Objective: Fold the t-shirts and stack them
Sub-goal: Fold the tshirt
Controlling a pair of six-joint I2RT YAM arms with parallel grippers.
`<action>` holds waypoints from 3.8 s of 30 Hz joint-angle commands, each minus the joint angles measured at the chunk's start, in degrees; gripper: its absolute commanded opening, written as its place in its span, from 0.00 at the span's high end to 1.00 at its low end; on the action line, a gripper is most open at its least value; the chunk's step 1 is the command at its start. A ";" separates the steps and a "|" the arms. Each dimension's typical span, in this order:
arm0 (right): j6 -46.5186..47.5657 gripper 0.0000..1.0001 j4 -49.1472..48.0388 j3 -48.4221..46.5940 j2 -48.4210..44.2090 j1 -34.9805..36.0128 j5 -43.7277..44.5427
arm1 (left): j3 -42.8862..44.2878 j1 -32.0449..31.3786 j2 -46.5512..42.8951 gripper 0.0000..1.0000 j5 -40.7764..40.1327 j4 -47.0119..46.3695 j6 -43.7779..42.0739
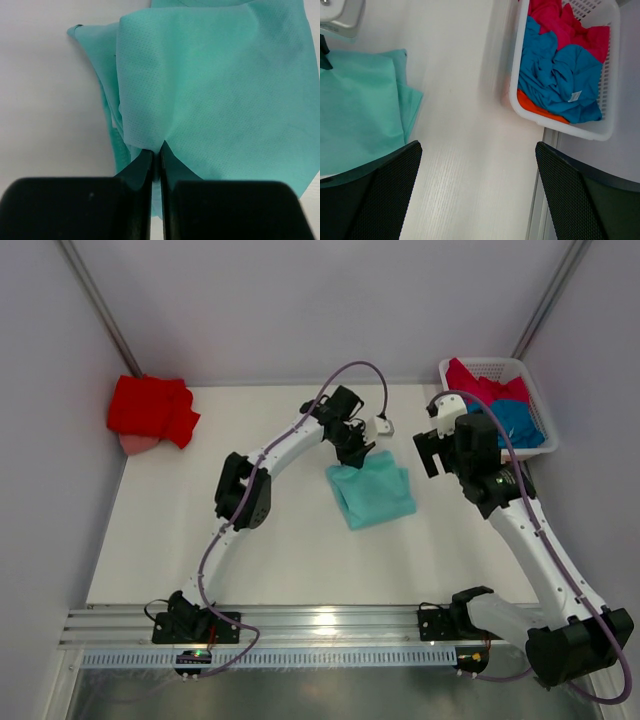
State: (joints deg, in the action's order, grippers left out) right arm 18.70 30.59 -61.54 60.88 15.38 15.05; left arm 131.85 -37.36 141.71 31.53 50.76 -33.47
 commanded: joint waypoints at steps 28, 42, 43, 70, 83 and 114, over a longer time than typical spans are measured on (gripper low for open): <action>1.61 0.01 -2.20 2.21 2.13 -0.08 -21.72 | -5.72 0.01 -12.32 0.14 -14.75 -10.33 15.63; 0.20 0.00 -2.11 -0.86 13.02 -0.08 -39.04 | -13.11 -0.34 -27.01 0.12 5.37 4.33 16.43; -0.32 0.00 -2.03 -1.73 15.64 -0.08 -39.74 | -13.81 -0.51 -27.10 0.12 7.82 6.87 15.90; -13.95 0.01 1.75 -16.51 48.00 -0.17 -41.06 | -27.61 -1.22 -35.62 0.07 10.31 8.48 9.57; -17.47 0.01 0.79 -14.40 53.56 -2.90 -47.83 | -29.11 -2.45 -35.63 0.06 8.73 9.35 9.04; -9.57 0.01 -15.12 0.54 7.06 -2.90 -6.61 | -21.03 -8.78 -14.81 0.01 0.47 3.81 6.05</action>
State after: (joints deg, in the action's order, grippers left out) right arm 7.66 17.74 -62.87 68.75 12.36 4.93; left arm 106.43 -44.62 124.92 34.09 55.46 -25.74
